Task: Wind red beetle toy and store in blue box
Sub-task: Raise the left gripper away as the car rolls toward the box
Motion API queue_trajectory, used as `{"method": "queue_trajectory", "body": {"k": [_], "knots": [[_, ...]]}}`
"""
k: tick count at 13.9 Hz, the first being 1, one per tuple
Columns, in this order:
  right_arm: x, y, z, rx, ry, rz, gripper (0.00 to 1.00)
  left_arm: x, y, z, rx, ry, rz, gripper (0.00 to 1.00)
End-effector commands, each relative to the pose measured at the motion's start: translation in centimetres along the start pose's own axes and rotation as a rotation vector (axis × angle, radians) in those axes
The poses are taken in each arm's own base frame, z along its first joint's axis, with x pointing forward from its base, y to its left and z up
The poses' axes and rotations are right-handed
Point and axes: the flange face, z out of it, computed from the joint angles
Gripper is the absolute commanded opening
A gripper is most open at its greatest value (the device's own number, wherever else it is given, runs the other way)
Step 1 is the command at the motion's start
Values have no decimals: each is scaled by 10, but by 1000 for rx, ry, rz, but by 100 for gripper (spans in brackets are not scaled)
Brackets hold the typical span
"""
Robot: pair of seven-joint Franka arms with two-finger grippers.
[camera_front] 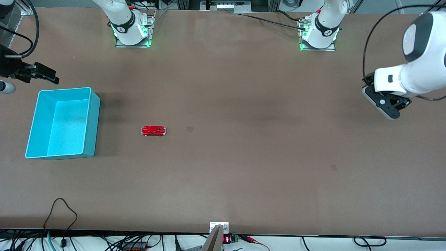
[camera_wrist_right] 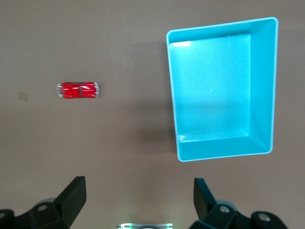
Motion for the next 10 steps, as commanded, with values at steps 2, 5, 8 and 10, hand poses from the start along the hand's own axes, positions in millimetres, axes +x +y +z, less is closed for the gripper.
{"method": "queue_trajectory", "body": {"k": [2,5,8,10], "knots": [[-1,-7,-18,48,26,-22,100,6,43,-60,20,-49,-243,100],[6,-6,-1,48,-16,-17,100,28,84,-78,47,-36,-439,100],[20,-4,24,48,-61,-12,100,20,58,-80,3,57,-614,100],[31,-21,40,43,-79,-47,100,7,27,-80,-51,131,-683,100]]}}
